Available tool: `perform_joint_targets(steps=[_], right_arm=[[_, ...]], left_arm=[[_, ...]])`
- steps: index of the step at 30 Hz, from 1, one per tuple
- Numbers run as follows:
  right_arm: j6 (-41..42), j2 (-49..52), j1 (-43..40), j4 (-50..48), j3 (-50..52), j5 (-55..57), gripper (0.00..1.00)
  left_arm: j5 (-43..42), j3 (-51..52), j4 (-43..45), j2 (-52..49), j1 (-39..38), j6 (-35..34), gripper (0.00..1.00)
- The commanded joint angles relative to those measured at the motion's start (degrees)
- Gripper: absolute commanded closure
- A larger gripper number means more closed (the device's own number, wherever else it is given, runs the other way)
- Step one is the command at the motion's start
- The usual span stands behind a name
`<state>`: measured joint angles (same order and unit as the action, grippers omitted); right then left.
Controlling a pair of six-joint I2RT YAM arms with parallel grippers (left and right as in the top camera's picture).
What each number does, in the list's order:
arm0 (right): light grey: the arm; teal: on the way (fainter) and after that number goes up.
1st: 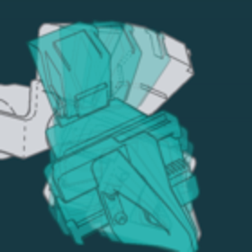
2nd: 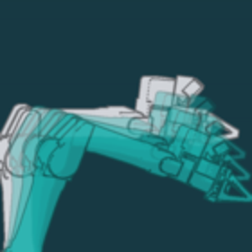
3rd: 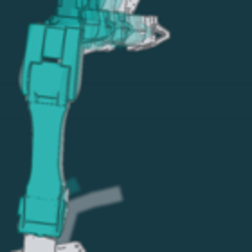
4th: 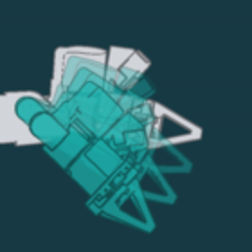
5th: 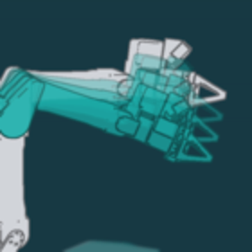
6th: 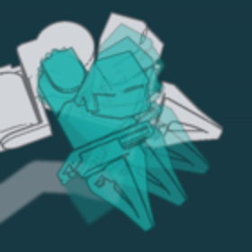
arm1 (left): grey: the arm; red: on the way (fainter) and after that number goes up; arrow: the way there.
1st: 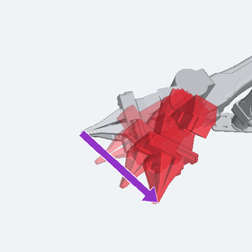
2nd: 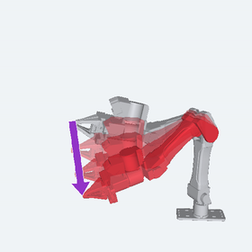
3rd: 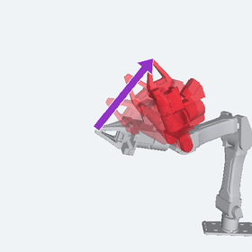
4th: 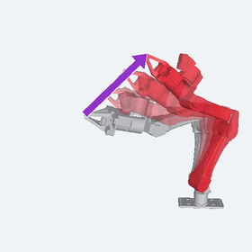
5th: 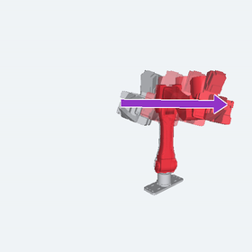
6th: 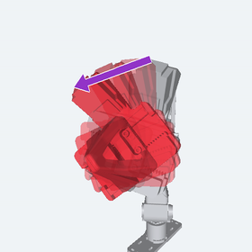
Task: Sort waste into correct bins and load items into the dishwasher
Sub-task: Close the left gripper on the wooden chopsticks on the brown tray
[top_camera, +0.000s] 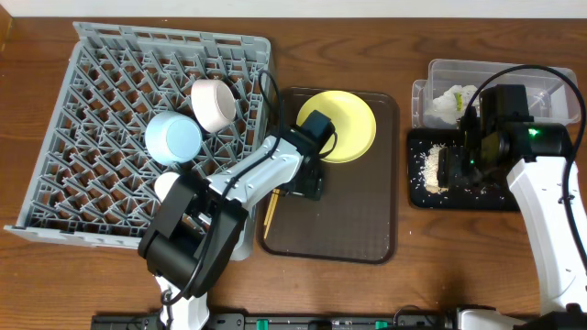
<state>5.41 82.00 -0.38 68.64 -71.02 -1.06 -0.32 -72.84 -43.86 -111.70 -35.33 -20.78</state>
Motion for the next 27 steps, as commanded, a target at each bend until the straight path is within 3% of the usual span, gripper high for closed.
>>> perform_joint_targets(steps=[1, 17, 27], right_arm=[[-0.52, -0.74, -0.37, 0.13, -0.85, 0.13, 0.32], [-0.55, -0.74, -0.35, 0.13, -0.85, 0.13, 0.32], [-0.55, -0.74, -0.35, -0.04, -0.85, 0.11, 0.31]], left_arm=[[-2.32, 0.63, -0.09, -0.74, -0.04, -0.13, 0.14], [-2.84, 0.59, 0.0, -0.52, -0.09, -0.11, 0.15], [-1.22, -0.2, -0.09, 4.68, -0.13, -0.59, 0.16]])
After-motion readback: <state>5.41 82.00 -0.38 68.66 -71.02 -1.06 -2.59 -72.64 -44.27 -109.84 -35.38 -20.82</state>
